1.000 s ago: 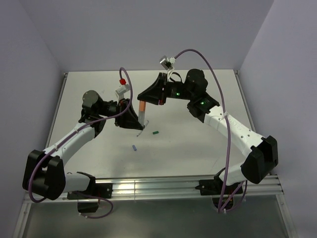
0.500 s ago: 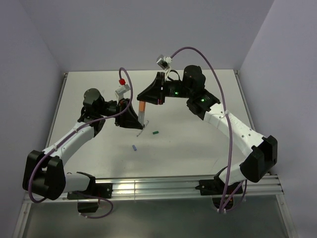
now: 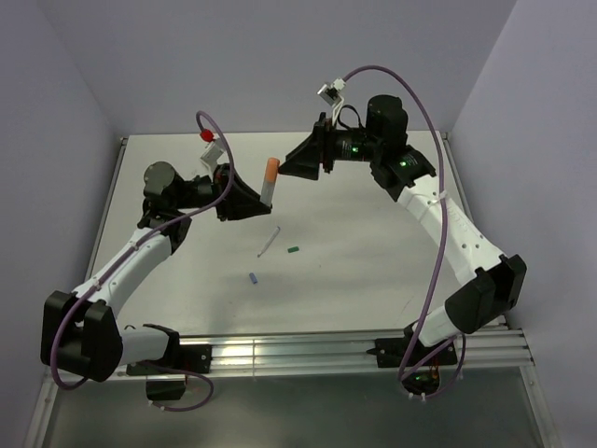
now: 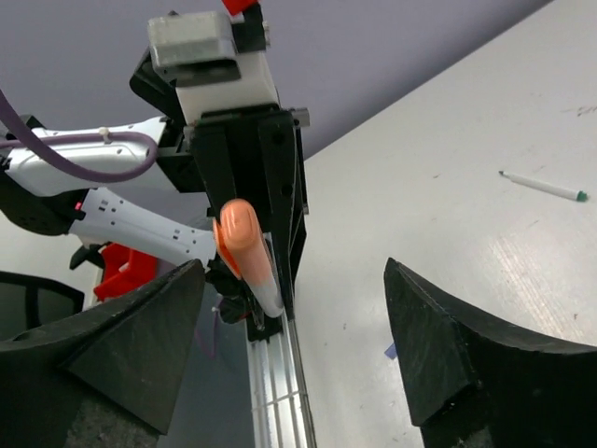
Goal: Insert the pens into the pen caps
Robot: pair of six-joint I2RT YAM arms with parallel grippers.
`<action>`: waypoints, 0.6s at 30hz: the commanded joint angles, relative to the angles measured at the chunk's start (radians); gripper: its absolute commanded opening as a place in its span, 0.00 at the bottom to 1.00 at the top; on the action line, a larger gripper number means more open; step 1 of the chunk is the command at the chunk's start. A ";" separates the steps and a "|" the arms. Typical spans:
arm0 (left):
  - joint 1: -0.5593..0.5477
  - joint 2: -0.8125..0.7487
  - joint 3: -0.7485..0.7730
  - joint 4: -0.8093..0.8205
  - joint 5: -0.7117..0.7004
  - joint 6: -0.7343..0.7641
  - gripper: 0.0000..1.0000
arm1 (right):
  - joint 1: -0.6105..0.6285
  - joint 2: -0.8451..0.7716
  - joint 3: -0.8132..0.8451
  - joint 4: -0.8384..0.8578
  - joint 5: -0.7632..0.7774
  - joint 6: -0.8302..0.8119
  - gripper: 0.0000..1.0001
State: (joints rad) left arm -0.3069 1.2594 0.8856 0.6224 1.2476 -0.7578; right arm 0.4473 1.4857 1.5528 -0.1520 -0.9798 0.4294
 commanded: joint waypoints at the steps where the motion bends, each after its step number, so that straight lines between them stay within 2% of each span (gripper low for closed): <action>1: 0.005 -0.002 0.003 0.207 -0.034 -0.112 0.00 | 0.004 -0.079 -0.026 0.075 -0.011 0.055 0.89; 5: 0.011 0.024 -0.005 0.351 -0.053 -0.256 0.00 | 0.014 -0.104 -0.131 0.201 -0.023 0.147 0.91; 11: 0.012 0.058 -0.049 0.583 -0.126 -0.464 0.00 | 0.056 -0.102 -0.195 0.275 0.001 0.163 0.88; 18: 0.011 0.057 -0.062 0.597 -0.142 -0.483 0.00 | 0.097 -0.059 -0.166 0.313 0.039 0.183 0.84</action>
State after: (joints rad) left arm -0.2977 1.3266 0.8318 1.1210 1.1358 -1.1950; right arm 0.5316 1.4097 1.3571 0.0776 -0.9634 0.5903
